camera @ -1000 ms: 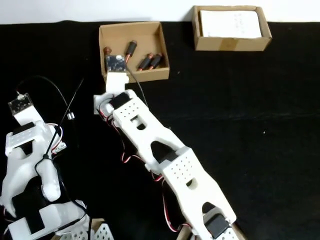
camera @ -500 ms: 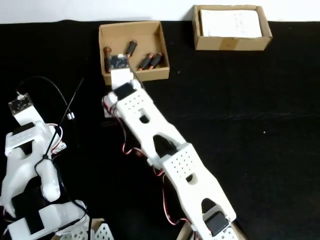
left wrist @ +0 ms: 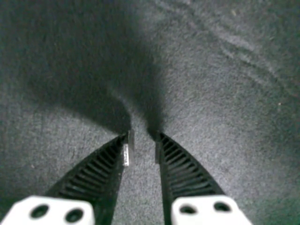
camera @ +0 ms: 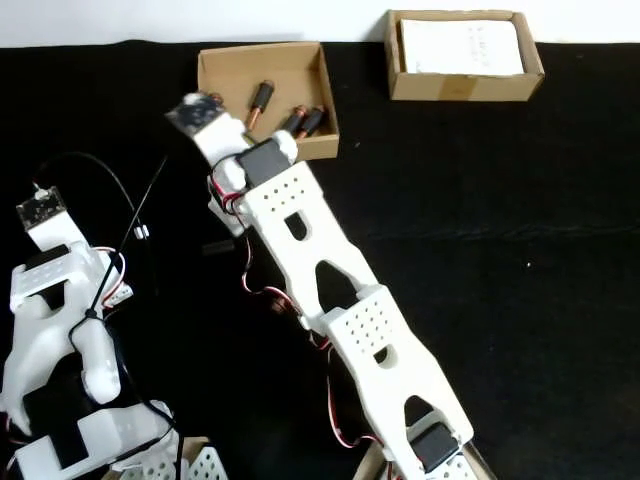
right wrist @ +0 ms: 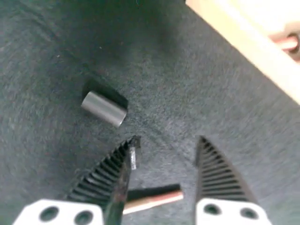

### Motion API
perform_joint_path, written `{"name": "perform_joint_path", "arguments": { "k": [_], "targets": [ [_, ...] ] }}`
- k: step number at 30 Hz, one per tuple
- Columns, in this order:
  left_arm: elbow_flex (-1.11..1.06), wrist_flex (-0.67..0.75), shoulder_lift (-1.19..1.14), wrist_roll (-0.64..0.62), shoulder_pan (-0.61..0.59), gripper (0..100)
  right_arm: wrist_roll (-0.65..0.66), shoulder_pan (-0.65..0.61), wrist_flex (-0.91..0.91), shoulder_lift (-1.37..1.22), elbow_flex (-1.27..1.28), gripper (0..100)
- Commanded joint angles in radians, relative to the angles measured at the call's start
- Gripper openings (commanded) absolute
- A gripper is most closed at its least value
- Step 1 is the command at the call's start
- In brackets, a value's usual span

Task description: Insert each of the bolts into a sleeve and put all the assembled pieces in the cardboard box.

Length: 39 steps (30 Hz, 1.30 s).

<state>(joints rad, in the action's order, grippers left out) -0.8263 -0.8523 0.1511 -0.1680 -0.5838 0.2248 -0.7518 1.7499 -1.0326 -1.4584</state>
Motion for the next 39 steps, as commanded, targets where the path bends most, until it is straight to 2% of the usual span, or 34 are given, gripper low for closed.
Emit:
{"name": "perform_joint_path", "arguments": {
  "k": [1, 3, 7, 10, 17, 25, 35, 39],
  "targets": [
    [0.035, 0.002, 0.005, -0.005, -0.012, 9, 0.029, -0.036, -0.002, 0.007, -0.047, 20.8],
    [0.035, 0.002, 0.005, -0.005, -0.022, 9, 0.037, -0.061, -0.005, 0.007, -0.047, 21.2],
    [0.036, 0.0, 0.005, -0.005, -0.025, 9, 0.184, -0.119, 0.004, 0.007, -0.044, 21.3],
    [0.038, -0.005, 0.005, -0.005, -0.061, 9, 0.249, -0.145, 0.004, 0.005, -0.041, 21.3],
    [0.039, -0.046, 0.005, -0.005, -0.166, 9, 0.419, -0.125, 0.004, 0.008, 0.127, 21.4],
    [0.039, -0.04, 0.005, -0.003, -0.166, 9, 0.621, -0.107, 0.002, 0.008, 0.22, 21.4],
    [0.039, -0.04, 0.005, -0.003, -0.174, 9, 0.677, -0.097, -0.09, 0.007, 0.219, 21.6],
    [0.039, -0.04, 0.005, -0.003, -0.174, 9, 0.713, -0.101, -0.096, 0.005, 0.219, 28.3]
  ]
}}
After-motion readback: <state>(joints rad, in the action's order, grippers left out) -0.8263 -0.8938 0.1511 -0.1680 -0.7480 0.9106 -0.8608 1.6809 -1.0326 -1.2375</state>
